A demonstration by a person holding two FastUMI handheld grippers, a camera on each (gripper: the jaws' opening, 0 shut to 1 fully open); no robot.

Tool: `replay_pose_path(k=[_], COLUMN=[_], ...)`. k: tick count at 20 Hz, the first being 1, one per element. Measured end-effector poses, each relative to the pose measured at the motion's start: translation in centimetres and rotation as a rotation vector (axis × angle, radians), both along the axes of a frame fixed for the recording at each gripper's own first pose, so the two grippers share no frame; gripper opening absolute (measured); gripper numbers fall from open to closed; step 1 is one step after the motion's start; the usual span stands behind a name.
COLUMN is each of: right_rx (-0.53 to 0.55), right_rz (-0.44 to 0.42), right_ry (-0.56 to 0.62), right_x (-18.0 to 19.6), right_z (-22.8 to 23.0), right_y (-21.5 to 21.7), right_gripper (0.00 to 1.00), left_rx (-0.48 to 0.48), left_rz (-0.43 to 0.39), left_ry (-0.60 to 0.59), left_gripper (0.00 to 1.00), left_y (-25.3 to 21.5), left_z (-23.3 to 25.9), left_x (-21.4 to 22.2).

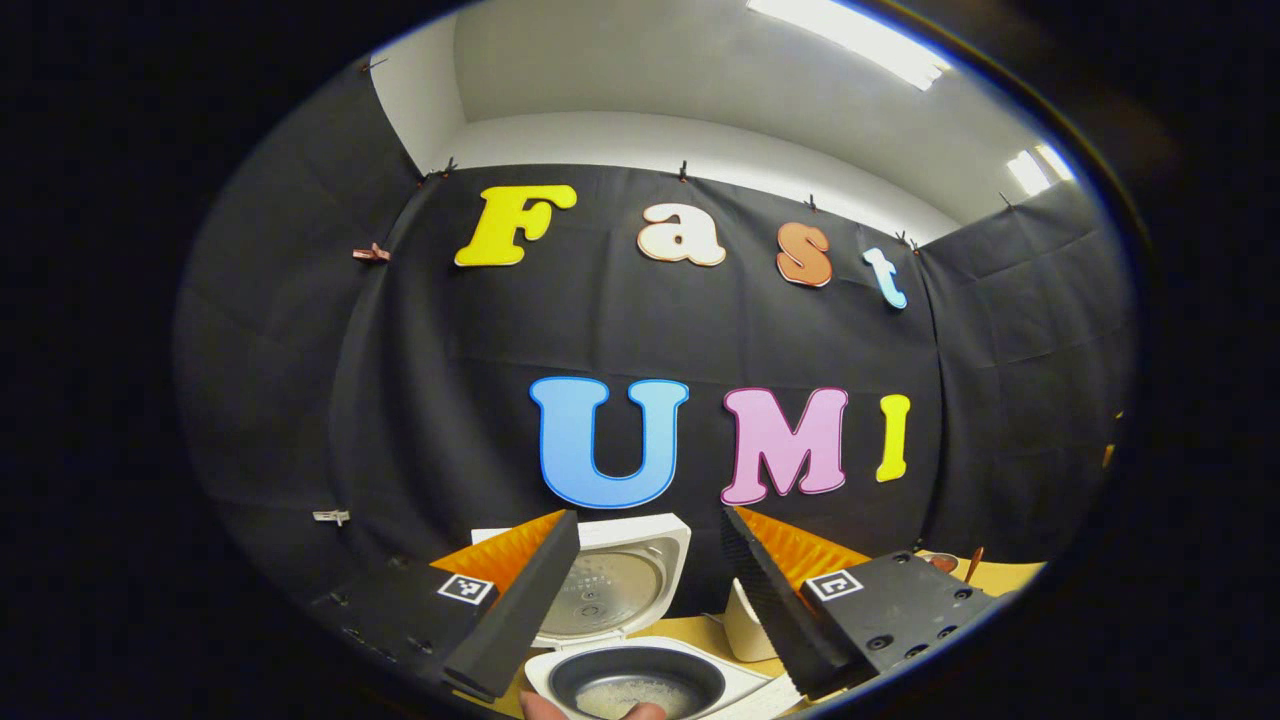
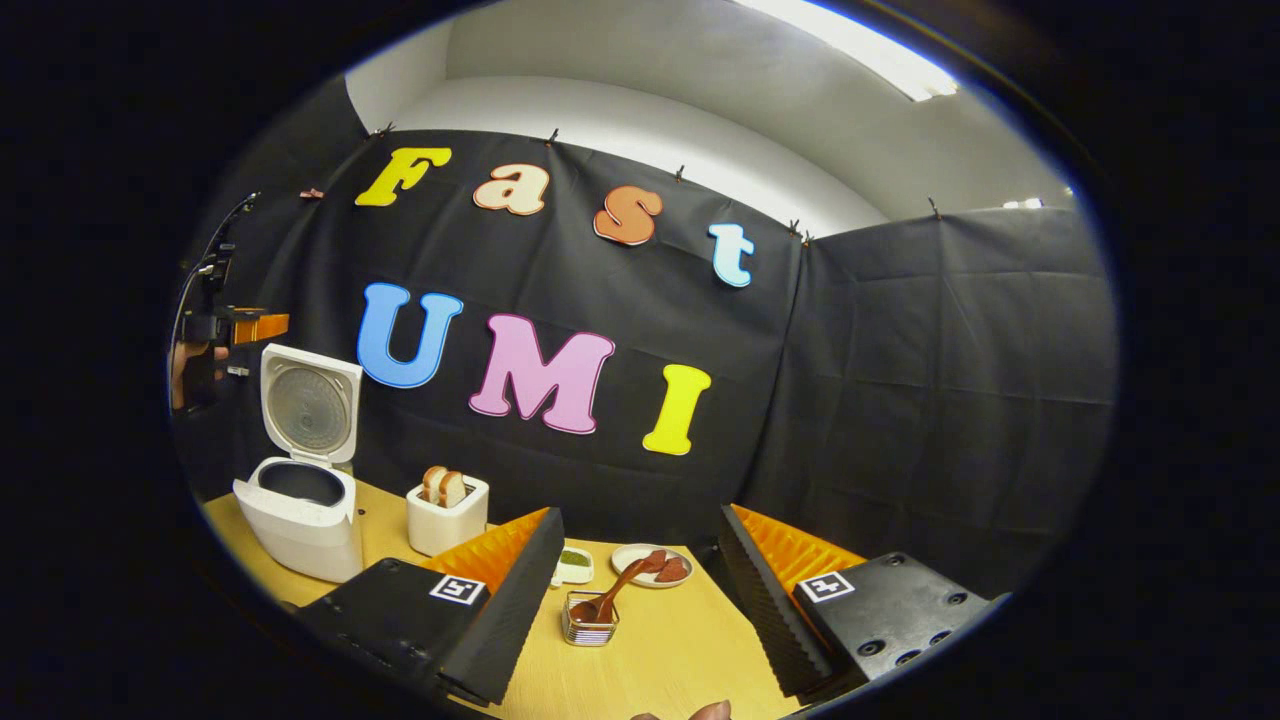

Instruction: Close the left gripper, press the button to open the rice cooker; take a wooden spoon from the chopstick holder with the right hand, scoop a spoonful of rice and pour it into the rice cooker, then put the wooden spoon back into the chopstick holder.

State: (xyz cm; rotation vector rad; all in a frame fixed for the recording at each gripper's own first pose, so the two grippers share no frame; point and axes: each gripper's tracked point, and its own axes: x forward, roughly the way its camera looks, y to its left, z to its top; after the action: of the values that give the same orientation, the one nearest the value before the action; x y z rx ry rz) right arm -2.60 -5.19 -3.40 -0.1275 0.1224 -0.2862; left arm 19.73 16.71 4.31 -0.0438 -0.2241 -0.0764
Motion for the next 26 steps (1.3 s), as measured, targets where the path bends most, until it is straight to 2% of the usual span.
replay_pose_path(k=[3,6,9,10,11,12,15,18,25,26], right_rx=[0.069,0.13,0.191,0.208,0.226,0.249,0.349,0.379,0.477,0.499], right_rz=[0.065,0.099,0.132,0.145,0.159,0.174,0.196,0.197,0.201,0.205], right_ry=[0.047,0.097,0.159,0.187,0.21,0.228,0.284,0.317,0.436,0.453], right_x=[1.8,3.7,6.0,6.9,7.7,8.6,11.3,14.1,17.9,18.5], right_z=[-2.6,-5.8,-9.9,-11.4,-12.9,-14.2,-18.4,-22.3,-30.4,-31.3], right_y=[-1.5,-3.7,-5.5,-6.0,-6.4,-6.8,-8.0,-9.5,-10.0,-9.6], right_gripper=[0.98,0.97,0.98,0.98,0.98,0.98,0.98,0.98,0.97,0.91], left_rx=[-0.018,0.001,-0.024,-0.022,-0.01,0.007,0.023,-0.002,0.016,0.016], left_rz=[0.043,0.093,0.152,0.173,0.193,0.212,0.269,0.312,0.415,0.425], left_ry=[-0.013,-0.031,-0.036,-0.044,-0.05,-0.047,-0.008,0.02,0.081,0.094], left_gripper=[0.98,0.98,0.98,0.93,0.98,0.98,0.98,0.98,0.98,0.98], left_y=[-2.6,-4.7,-6.2,-6.4,-6.8,-7.1,-7.8,-8.0,-7.9,-7.9], left_z=[0.4,0.7,0.4,0.3,0.2,-0.1,-0.9,-1.5,-2.9,-3.1], left_x=[-2.1,-3.8,-5.5,-6.1,-6.3,-6.7,-7.7,-8.7,-11.7,-12.3])
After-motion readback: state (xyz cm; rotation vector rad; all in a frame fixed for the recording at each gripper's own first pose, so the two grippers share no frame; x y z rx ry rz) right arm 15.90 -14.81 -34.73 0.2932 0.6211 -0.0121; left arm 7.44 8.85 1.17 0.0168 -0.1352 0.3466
